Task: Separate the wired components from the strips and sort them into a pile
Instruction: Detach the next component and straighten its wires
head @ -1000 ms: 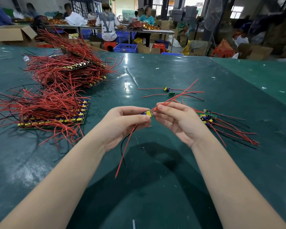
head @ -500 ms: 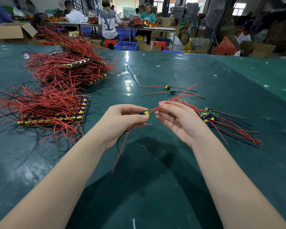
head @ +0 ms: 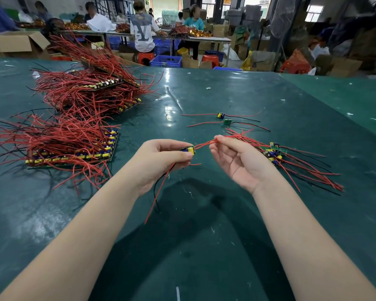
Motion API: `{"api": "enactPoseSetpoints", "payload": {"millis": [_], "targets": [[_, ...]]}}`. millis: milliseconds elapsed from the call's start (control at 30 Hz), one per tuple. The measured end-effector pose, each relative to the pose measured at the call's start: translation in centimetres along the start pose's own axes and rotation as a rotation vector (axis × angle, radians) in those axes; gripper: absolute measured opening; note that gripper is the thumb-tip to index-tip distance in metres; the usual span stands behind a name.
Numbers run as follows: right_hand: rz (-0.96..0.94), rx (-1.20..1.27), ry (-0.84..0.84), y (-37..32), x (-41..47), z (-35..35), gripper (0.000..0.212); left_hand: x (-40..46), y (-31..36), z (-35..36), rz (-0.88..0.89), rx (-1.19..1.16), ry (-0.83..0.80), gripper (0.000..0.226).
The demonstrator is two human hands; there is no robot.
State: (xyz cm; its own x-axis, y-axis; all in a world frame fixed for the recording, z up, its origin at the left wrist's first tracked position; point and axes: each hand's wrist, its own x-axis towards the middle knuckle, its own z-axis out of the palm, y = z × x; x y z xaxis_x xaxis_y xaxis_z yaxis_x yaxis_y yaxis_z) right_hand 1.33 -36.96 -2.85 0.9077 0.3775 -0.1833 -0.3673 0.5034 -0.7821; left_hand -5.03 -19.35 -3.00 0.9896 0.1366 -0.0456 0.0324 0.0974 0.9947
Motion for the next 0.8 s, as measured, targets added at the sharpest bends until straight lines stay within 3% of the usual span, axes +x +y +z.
{"api": "enactPoseSetpoints", "payload": {"millis": [300, 467, 633, 800], "targets": [[-0.250, -0.134, 0.065, -1.4, 0.8, -1.9, 0.005, 0.3, -0.1, -0.8, 0.004, -0.079, 0.014, 0.013], [-0.266, -0.138, -0.026, -2.1, 0.4, -2.2, 0.028, 0.5, -0.1, -1.1, -0.014, -0.092, 0.010, 0.012], [-0.320, -0.100, -0.081, -2.3, 0.3, -2.1, 0.006, 0.6, -0.1, -1.0, -0.047, -0.087, -0.011, 0.012], [-0.351, -0.146, -0.109, -2.4, 0.2, -2.3, 0.011, 0.5, -0.2, -1.0, -0.074, -0.084, -0.026, 0.011]]}}
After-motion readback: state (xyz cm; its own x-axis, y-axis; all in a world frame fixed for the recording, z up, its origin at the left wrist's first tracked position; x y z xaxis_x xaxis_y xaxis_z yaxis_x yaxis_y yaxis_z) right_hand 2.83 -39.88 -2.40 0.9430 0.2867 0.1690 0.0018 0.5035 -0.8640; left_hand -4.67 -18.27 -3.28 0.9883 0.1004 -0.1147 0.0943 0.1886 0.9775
